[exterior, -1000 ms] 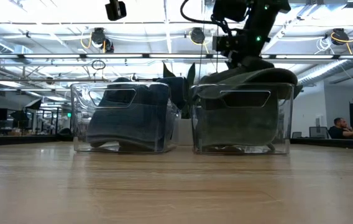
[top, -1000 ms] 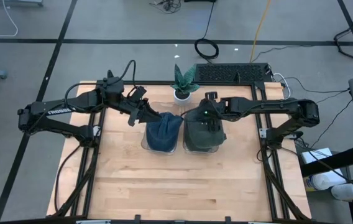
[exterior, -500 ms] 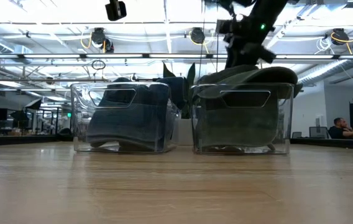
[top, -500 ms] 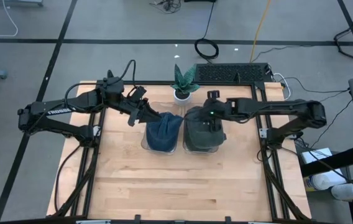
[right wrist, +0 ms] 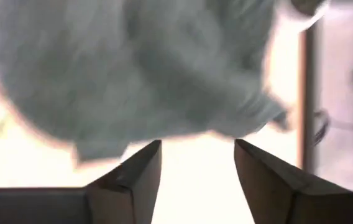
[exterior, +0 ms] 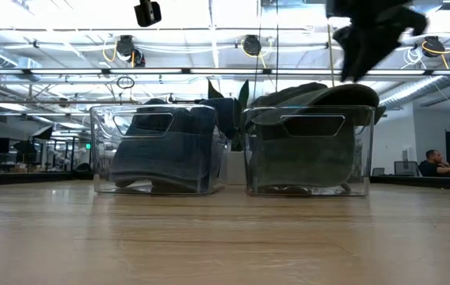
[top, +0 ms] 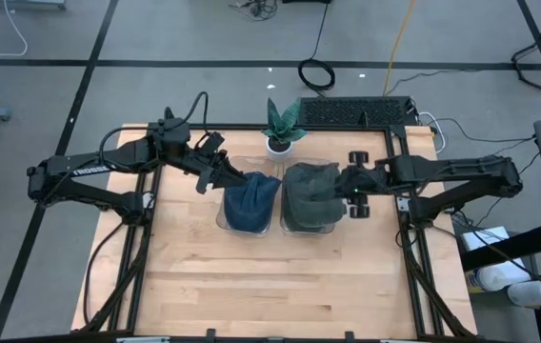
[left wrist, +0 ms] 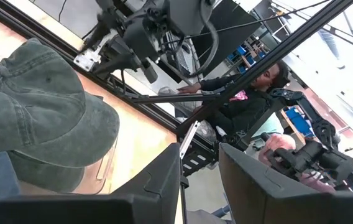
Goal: Pick & Place hat
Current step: Put the gray cap into the right transparent bin
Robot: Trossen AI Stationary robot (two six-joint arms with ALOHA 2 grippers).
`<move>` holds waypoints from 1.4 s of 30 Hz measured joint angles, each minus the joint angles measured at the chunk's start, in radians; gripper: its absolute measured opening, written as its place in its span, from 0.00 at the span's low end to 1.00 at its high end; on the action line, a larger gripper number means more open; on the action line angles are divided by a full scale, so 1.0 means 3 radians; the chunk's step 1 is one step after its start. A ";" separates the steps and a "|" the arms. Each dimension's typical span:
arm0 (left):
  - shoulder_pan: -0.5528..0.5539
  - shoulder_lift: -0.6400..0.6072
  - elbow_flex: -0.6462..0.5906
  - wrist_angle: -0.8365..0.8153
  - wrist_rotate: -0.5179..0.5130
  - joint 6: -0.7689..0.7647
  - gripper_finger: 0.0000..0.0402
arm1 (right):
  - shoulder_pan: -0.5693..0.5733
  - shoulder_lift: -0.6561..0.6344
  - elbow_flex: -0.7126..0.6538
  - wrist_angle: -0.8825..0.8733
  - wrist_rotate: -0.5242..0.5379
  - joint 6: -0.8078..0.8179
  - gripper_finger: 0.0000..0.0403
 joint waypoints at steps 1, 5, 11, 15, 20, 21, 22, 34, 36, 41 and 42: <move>0.0001 0.0000 0.0000 0.0000 -0.0001 0.0000 0.29 | 0.0020 -0.0002 -0.0002 -0.0120 -0.0065 0.0079 0.44; 0.0001 0.0000 0.0000 0.0001 -0.0002 -0.0001 0.29 | 0.0064 -0.0006 -0.0176 -0.0054 -0.0071 0.0177 0.30; 0.0000 0.0000 0.0000 0.0001 -0.0002 -0.0045 0.29 | 0.0062 0.0037 -0.0582 0.0024 0.0109 -0.0033 0.02; 0.0001 0.0000 0.0000 0.0004 -0.0003 -0.0058 0.29 | 0.0061 0.0033 -0.0601 0.0121 -0.0036 0.0002 0.01; 0.0000 0.0000 0.0000 0.0004 -0.0002 -0.0043 0.29 | 0.0062 0.0033 -0.0604 0.0393 -0.0420 -0.0134 0.00; 0.0000 0.0000 0.0000 0.0004 -0.0002 -0.0047 0.29 | 0.0067 0.0033 -0.0604 0.0457 -0.0459 -0.0168 0.00; 0.0001 0.0000 0.0000 0.0004 -0.0002 -0.0048 0.29 | 0.0074 0.0033 -0.0605 0.0533 -0.0504 -0.0189 0.00; -0.0102 0.0001 0.0000 0.0004 -0.0002 -0.0045 0.29 | 0.0083 0.0265 -0.0607 0.1002 -0.0682 -0.0387 0.00; -0.0119 0.0001 0.0000 0.0005 -0.0010 -0.0040 0.29 | 0.0083 0.0279 -0.0607 0.1060 -0.0756 -0.0391 0.00; -0.0154 0.0001 0.0000 0.0005 -0.0027 -0.0045 0.29 | 0.0123 0.0266 -0.0558 0.0996 -0.0841 -0.0409 0.00; -0.0159 0.0001 0.0000 0.0005 -0.0027 -0.0045 0.29 | 0.0143 0.0265 -0.0518 0.0959 -0.0840 -0.0429 0.00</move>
